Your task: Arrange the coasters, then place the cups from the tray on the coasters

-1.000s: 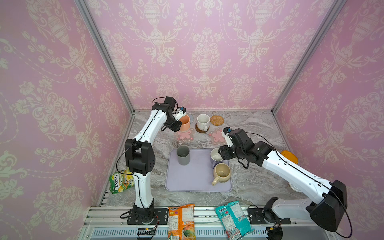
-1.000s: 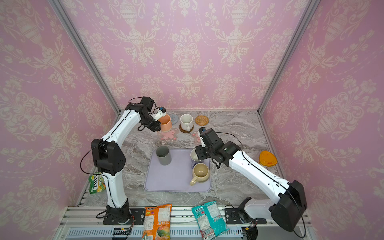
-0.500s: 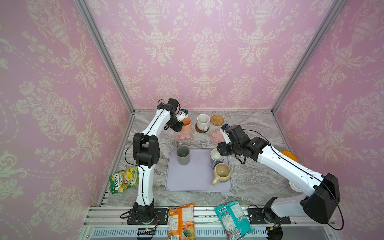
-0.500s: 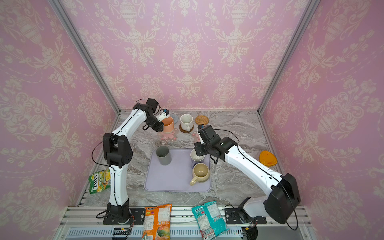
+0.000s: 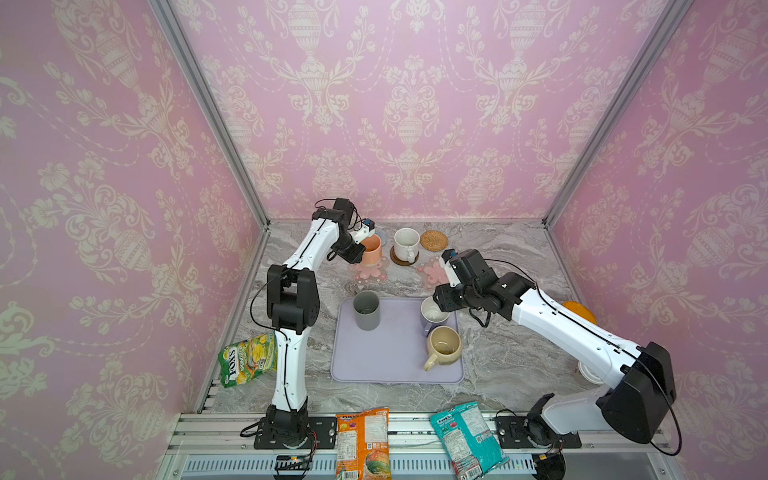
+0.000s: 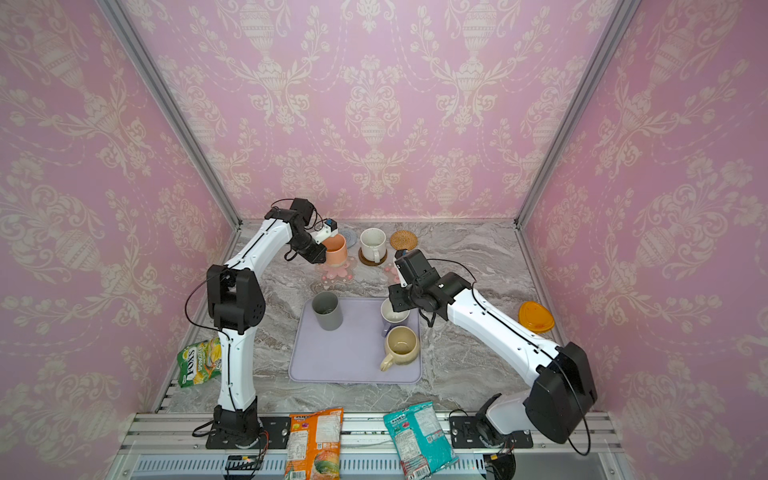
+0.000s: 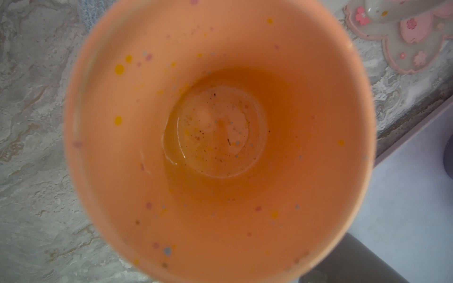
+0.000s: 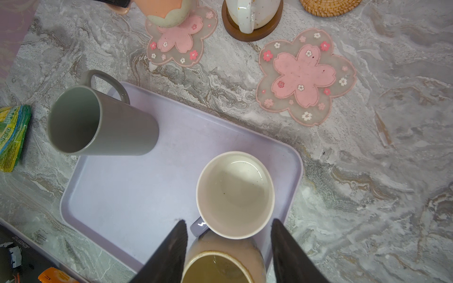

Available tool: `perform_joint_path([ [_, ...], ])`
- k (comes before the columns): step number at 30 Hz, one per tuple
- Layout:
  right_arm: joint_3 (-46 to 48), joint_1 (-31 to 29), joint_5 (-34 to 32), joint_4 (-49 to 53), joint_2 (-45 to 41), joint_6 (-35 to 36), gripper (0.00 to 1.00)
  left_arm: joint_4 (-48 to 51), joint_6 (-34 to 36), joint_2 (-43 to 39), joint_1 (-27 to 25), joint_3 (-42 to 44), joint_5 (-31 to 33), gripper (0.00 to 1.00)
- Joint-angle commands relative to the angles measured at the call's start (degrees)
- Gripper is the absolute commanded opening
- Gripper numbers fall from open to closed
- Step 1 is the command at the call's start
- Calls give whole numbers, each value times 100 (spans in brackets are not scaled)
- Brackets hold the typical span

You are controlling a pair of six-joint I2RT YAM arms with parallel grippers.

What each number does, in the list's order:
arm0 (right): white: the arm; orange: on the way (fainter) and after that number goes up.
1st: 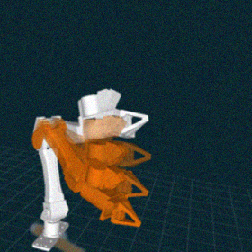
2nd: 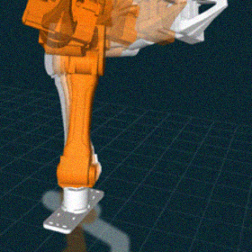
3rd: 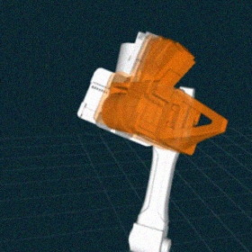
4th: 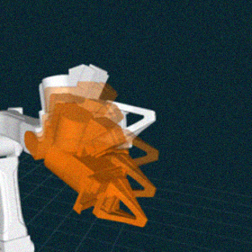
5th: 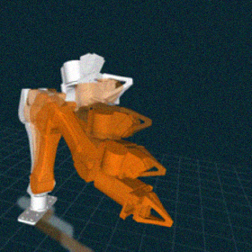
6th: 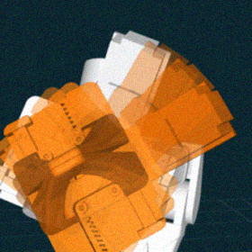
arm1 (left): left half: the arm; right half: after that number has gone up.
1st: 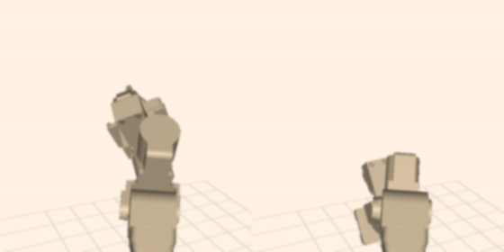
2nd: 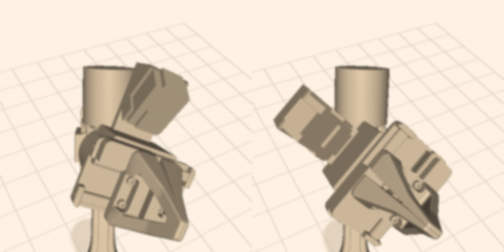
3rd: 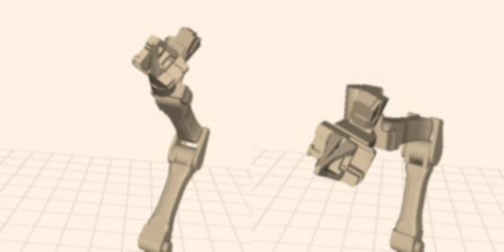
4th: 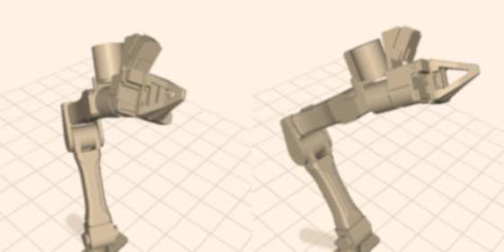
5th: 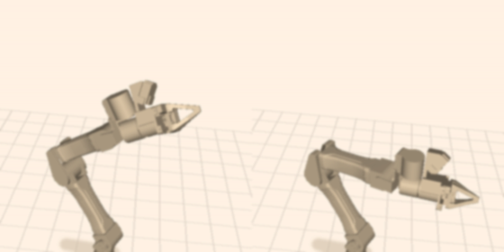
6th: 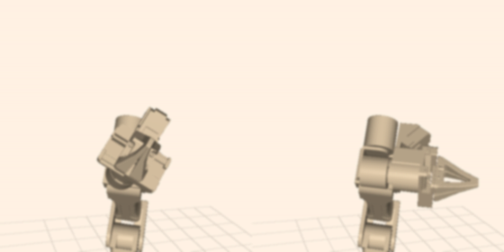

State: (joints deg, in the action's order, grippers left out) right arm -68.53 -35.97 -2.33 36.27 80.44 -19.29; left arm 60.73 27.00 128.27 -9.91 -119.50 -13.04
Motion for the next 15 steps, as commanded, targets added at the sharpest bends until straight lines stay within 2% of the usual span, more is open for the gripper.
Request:
perform_joint_path([
  [1,-131,47,101,-43,41,74,56,-274,205,-42,30,129,-228,0],
  [15,-132,55,169,-41,68,-13,56,-623,209,-73,39,645,-32,0],
])
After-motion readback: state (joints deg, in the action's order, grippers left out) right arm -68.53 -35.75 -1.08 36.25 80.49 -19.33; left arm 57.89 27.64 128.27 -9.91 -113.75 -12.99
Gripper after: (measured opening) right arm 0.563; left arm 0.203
